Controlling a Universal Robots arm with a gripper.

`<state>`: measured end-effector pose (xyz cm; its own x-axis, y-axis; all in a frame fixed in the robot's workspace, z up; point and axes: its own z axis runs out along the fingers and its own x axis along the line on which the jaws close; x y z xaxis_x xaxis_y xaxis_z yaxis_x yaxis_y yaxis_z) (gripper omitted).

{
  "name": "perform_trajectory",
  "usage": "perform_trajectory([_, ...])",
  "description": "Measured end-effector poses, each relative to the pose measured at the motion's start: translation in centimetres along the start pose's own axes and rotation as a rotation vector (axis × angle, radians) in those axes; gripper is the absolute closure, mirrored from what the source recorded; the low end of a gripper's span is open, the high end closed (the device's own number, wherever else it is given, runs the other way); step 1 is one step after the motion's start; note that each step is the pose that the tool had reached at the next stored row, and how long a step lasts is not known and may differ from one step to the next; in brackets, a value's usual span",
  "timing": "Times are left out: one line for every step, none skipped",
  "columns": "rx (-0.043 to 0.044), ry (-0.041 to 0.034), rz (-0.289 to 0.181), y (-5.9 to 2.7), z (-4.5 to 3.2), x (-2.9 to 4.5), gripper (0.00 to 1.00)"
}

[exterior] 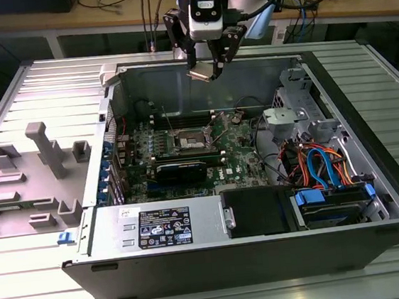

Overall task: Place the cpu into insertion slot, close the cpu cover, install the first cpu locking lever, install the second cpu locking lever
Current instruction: 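Place the cpu into insertion slot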

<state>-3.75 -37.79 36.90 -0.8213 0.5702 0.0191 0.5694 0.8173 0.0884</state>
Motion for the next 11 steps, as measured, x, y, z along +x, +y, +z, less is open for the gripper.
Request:
perform_trajectory([0.0,0.0,0.0,0.0,0.0,0.0,0.45])
perform_trajectory([0.0,0.0,0.0,0.0,0.0,0.0,0.45])
perform_trajectory([0.0,0.0,0.0,0.0,0.0,0.0,0.45])
perform_trajectory([0.0,0.0,0.0,0.0,0.0,0.0,0.45])
perform_trajectory([0.0,0.0,0.0,0.0,0.0,0.0,0.45])
perform_trajectory([0.0,-0.0001,0.001,0.0,0.0,0.0,0.45])
perform_trajectory([-0.0001,-0.0002,0.003,0.0,0.0,0.0,0.45])
perform_trajectory([0.0,-0.0005,0.005,0.0,0.0,0.0,0.45])
perform_trajectory([-0.0001,-0.0011,0.011,0.0,0.0,0.0,0.45])
perform_trajectory([-0.0001,-0.0014,0.015,0.0,0.0,0.0,0.45])
perform_trajectory([-0.0001,-0.0018,0.02,0.0,0.0,-0.01,0.45])
